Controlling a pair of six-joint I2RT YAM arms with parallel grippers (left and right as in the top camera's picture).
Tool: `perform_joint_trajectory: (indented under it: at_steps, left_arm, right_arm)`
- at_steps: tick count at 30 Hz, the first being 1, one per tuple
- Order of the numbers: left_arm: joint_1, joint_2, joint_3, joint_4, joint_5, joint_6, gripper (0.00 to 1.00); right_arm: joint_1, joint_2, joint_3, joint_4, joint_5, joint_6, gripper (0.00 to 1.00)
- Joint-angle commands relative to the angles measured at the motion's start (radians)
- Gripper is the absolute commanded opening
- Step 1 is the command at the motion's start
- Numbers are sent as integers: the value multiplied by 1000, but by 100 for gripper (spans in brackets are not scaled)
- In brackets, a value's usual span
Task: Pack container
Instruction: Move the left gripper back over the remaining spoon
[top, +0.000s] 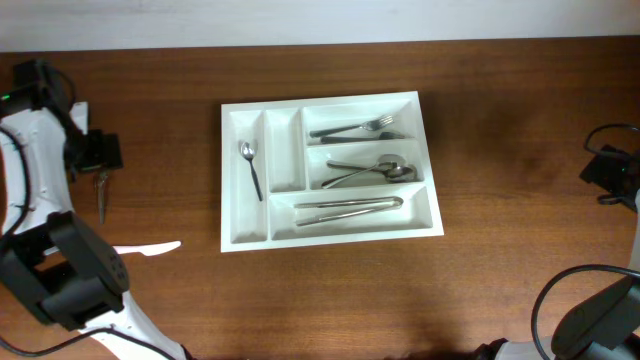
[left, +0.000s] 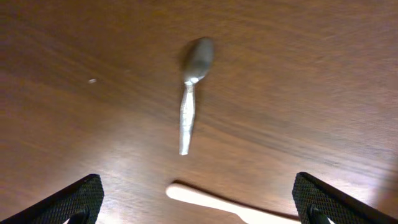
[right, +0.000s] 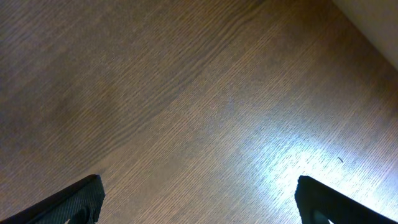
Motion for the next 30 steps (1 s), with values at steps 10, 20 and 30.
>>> perform_joint_trajectory:
  at_steps: [10, 20, 30]
  left_arm:
    - [27, 118, -23, 19, 26, 107, 99]
    - [38, 214, -23, 59, 111, 107, 99]
    - [80, 255, -23, 60, 147, 107, 99]
  right_arm:
    - [-5, -3, -2, 3, 16, 0, 99]
    - [-5, -3, -2, 3, 16, 0, 99]
    - [-5, -3, -2, 3, 16, 0, 99]
